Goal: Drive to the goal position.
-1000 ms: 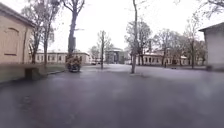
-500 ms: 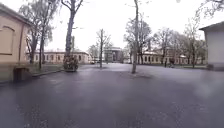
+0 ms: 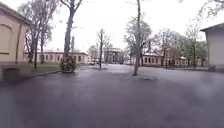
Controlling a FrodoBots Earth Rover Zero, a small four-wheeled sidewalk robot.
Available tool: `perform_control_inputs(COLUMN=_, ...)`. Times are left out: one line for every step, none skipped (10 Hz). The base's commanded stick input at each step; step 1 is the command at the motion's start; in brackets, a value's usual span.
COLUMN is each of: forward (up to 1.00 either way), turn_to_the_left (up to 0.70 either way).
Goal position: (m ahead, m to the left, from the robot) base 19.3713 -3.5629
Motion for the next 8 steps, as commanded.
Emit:
perform_control_inputs(forward=1.0, turn_to_the_left=0.0)
perform_control_inputs(forward=1.0, turn_to_the_left=0.0)
perform_control_inputs(forward=1.0, turn_to_the_left=0.0)
perform_control_inputs(forward=1.0, turn_to_the_left=0.0)
perform_control_inputs(forward=1.0, turn_to_the_left=0.0)
perform_control_inputs(forward=1.0, turn_to_the_left=0.0)
perform_control_inputs(forward=1.0, turn_to_the_left=0.0)
perform_control_inputs(forward=1.0, turn_to_the_left=0.0)
